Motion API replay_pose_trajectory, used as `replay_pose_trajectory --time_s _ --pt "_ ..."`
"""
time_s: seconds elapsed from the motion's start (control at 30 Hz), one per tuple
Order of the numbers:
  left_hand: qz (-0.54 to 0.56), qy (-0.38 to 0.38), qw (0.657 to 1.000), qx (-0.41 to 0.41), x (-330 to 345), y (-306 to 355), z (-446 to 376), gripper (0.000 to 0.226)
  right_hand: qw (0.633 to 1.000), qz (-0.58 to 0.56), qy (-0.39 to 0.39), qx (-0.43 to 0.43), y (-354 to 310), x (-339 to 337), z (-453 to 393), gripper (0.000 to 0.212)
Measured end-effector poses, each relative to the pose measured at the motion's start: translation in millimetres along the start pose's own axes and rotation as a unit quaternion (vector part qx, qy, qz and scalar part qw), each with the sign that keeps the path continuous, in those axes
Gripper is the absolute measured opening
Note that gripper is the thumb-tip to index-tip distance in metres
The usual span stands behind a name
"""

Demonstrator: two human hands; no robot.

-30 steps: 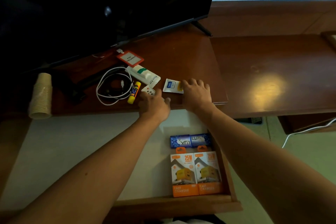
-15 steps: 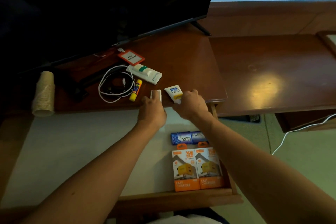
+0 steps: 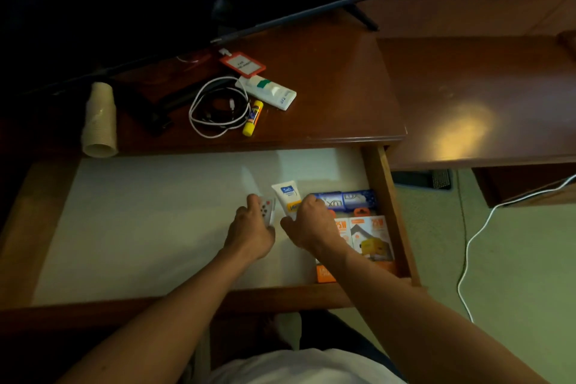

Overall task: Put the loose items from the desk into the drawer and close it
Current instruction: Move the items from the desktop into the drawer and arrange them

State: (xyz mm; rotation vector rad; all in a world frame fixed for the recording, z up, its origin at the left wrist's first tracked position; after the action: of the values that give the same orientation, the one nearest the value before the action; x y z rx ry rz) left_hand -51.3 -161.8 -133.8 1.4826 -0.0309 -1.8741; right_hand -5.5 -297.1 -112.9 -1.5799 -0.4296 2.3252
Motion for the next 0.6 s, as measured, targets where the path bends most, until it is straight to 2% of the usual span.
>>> replay_pose_trajectory --time_s 0.33,0.4,0.5,0.6 --pt "-0.036 -0.070 0.996 -0.028 31 -30 3 0.060 0.990 0.123 -0.038 -0.051 7 36 29 0.044" --pt "-0.043 -0.083 0.995 -0.019 37 -34 3 0.064 0.988 0.135 -0.042 -0.062 7 42 32 0.047" --pt "-0.054 -0.100 0.993 -0.008 42 -38 2 0.082 0.982 0.166 -0.047 -0.074 8 50 34 0.055" --pt "-0.072 -0.106 0.992 -0.002 44 -38 2 0.084 0.977 0.194 -0.047 -0.078 12 57 32 0.056"
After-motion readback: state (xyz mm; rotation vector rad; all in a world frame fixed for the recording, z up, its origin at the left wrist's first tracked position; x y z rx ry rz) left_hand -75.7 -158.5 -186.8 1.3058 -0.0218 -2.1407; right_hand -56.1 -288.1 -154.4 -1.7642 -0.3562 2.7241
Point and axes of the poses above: each hand's wrist, its own z-axis away from the middle knuckle, its own x-axis out of the palm, y = z × x, the point moved 3 cm from there along -z, towards the middle knuckle, and after that the axes turned 9 degrees about y, right-handed, at the moved point
